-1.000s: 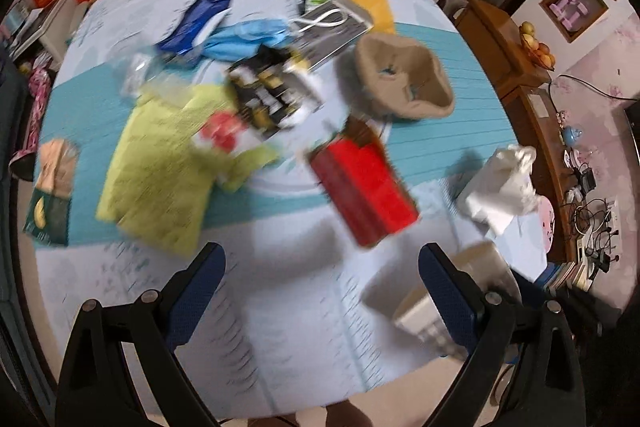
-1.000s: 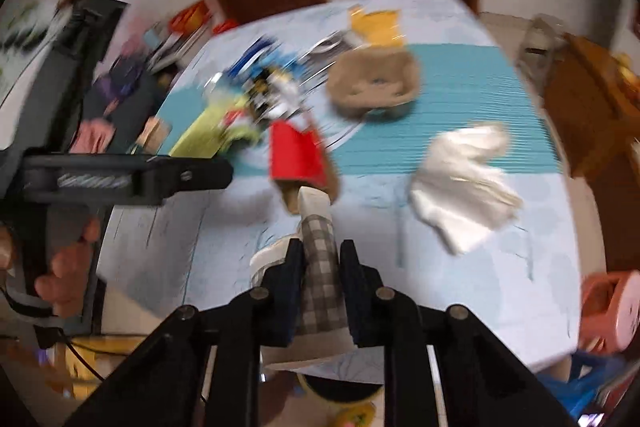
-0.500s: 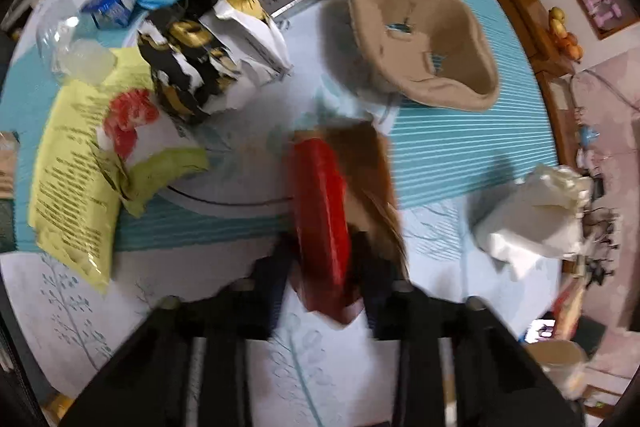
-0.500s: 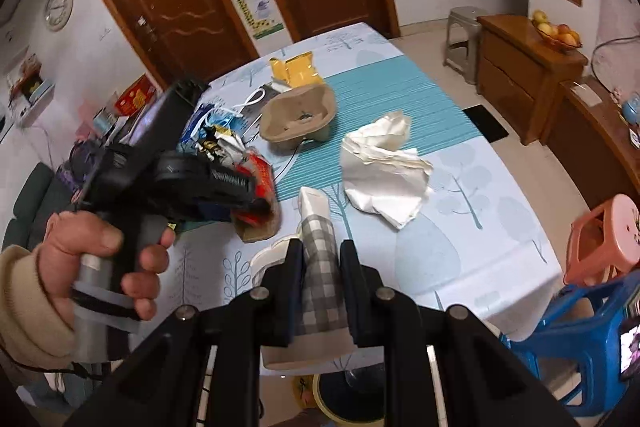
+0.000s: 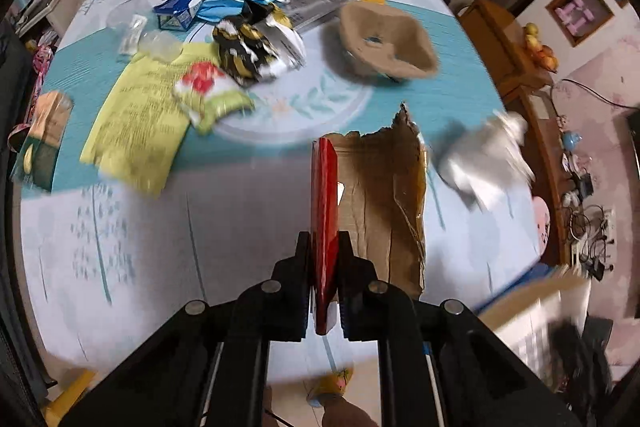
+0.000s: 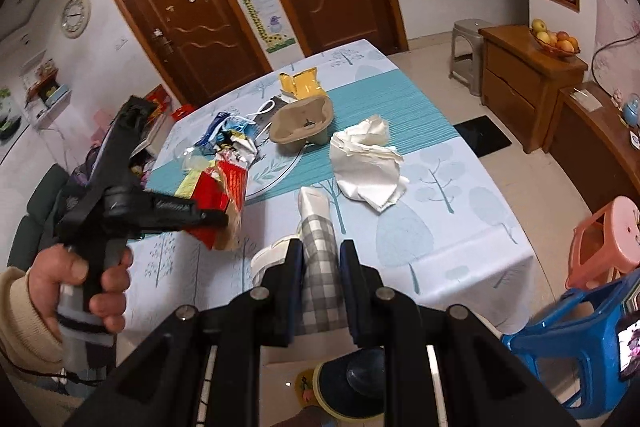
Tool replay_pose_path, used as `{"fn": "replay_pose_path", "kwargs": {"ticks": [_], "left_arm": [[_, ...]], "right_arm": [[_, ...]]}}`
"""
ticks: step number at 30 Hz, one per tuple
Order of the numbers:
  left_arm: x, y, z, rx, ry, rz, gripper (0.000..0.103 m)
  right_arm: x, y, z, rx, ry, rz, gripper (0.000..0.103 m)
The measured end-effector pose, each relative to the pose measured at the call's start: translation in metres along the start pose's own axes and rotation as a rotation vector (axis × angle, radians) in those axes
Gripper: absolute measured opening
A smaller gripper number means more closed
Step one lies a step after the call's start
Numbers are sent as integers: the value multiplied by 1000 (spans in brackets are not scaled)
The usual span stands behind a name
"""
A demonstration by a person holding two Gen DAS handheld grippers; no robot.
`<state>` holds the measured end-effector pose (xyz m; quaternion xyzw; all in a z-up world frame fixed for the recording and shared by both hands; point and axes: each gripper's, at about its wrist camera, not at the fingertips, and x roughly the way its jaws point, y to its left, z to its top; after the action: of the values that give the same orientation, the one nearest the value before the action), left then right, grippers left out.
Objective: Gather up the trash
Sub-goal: 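Grasp the red-and-brown paper bag with the left gripper while the right gripper holds the cup, then carry the bag and cup down over the black bin and release both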
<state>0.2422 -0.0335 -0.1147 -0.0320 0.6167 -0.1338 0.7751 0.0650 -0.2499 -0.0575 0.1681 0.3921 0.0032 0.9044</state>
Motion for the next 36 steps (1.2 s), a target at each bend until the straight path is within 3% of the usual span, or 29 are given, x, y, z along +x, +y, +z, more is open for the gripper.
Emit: {"fn": "replay_pose_path", "kwargs": {"ticks": [9, 16, 26, 36], "left_arm": [[-43, -27, -130, -4, -46, 30, 9], [-42, -39, -208, -49, 26, 84, 9], [14, -54, -249, 34, 121, 141, 9], [131, -44, -268, 159, 163, 151, 10]], "right_arm": [[-33, -27, -43, -124, 49, 97, 18], [-40, -49, -90, -169, 129, 135, 18], [-18, -65, -142, -108, 193, 109, 18], [52, -88, -211, -32, 202, -24, 18]]}}
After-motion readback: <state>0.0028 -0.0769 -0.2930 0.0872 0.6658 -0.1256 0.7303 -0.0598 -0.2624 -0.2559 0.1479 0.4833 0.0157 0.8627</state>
